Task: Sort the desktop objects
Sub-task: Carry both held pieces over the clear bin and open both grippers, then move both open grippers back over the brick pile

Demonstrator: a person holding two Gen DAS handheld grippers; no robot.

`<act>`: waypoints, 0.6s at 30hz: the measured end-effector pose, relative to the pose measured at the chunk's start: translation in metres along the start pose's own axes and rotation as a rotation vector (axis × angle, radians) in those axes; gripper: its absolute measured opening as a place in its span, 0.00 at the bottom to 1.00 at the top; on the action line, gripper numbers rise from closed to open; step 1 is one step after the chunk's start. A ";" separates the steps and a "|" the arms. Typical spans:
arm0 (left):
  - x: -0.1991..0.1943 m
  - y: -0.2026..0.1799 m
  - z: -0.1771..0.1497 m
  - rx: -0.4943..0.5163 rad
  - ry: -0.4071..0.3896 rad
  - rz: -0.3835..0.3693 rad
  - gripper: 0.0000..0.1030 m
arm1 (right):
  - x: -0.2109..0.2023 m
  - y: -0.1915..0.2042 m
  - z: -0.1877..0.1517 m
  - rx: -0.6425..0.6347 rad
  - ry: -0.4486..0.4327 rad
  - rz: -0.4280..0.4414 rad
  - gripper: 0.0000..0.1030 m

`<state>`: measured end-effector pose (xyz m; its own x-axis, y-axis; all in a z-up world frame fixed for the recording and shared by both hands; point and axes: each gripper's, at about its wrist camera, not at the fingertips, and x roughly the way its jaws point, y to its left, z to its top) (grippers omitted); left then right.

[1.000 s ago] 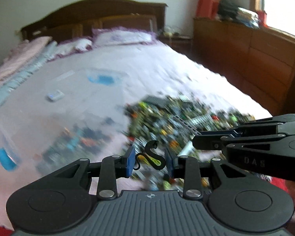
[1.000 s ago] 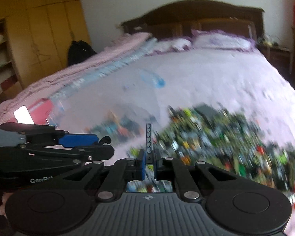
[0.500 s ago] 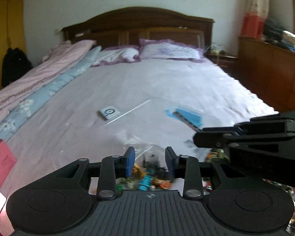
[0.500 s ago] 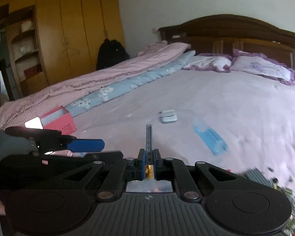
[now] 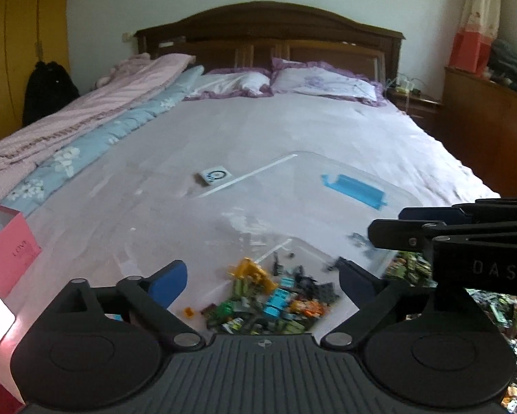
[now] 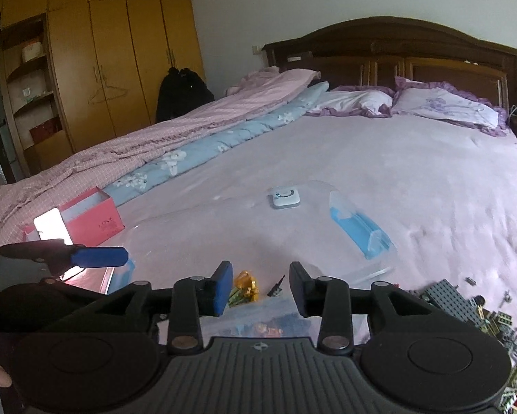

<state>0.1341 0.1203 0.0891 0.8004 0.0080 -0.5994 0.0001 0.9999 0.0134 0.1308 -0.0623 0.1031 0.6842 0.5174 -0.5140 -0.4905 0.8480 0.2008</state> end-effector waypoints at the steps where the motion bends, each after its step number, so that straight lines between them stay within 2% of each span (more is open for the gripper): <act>1: -0.002 -0.004 -0.001 0.005 0.002 -0.004 0.97 | -0.004 -0.001 -0.002 0.001 -0.003 -0.003 0.40; 13: -0.012 -0.048 -0.019 0.074 0.056 -0.059 1.00 | -0.037 -0.021 -0.034 0.058 0.026 -0.063 0.48; 18: -0.012 -0.056 -0.026 0.093 0.072 -0.050 1.00 | -0.043 -0.031 -0.048 0.094 0.041 -0.082 0.50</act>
